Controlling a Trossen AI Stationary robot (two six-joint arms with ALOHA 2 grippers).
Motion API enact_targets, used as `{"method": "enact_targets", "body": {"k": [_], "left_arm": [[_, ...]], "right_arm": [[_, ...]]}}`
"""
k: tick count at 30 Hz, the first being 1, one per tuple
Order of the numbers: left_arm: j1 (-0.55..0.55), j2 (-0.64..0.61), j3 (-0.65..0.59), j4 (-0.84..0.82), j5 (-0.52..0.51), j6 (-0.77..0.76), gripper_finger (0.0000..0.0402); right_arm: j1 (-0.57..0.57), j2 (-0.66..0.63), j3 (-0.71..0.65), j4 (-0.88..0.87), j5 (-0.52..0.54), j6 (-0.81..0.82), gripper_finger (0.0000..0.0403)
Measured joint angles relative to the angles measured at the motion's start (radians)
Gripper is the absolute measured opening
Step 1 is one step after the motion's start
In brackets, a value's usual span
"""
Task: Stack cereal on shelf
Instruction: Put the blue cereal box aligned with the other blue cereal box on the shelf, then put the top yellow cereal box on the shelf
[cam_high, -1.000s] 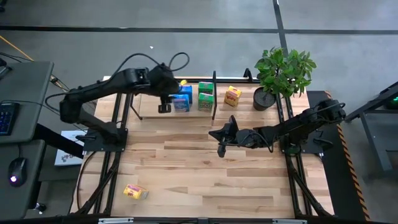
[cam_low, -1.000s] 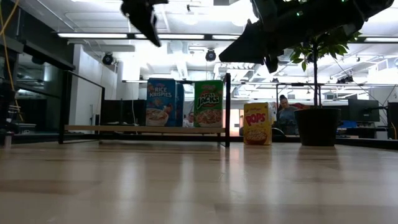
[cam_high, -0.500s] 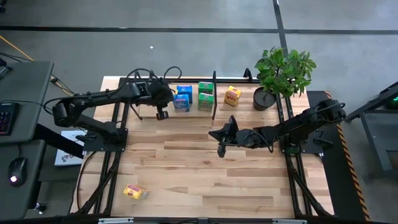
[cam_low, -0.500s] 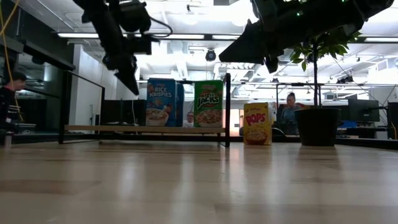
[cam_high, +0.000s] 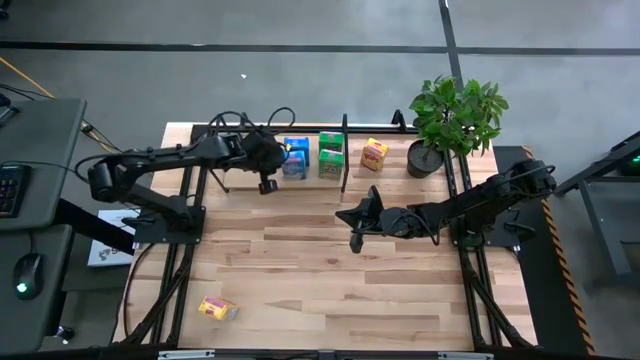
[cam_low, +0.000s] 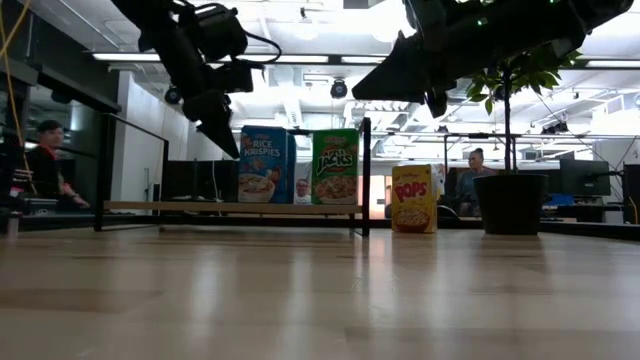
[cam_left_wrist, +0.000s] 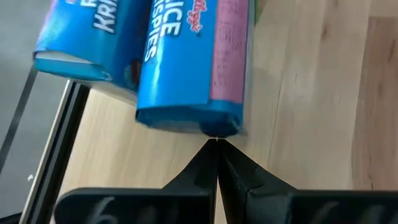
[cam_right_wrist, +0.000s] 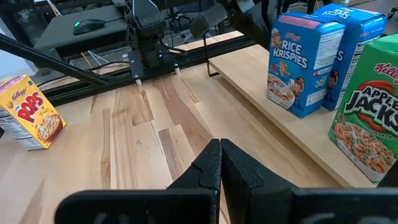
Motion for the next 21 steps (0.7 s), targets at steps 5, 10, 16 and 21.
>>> {"method": "enact_targets", "body": {"k": [5,10,16,21], "left_arm": [[0.000,0.052,0.000,0.055,0.020,0.000,0.0000],[0.000,0.084,0.000,0.062,0.007,0.016,0.0000],[0.000,0.030,0.019,-0.024,-0.039,0.016,0.0000],[-0.002,-0.119,0.015,-0.094,0.009,-0.066,0.0000]], "right_arm": [[0.000,0.000,0.000,0.000,0.000,0.000,0.0000],[0.000,0.000,0.000,0.000,0.000,0.000,0.0000],[0.000,0.000,0.000,0.000,0.000,0.001,0.0000],[0.000,0.000,0.000,0.000,0.000,0.026,0.0000]]}}
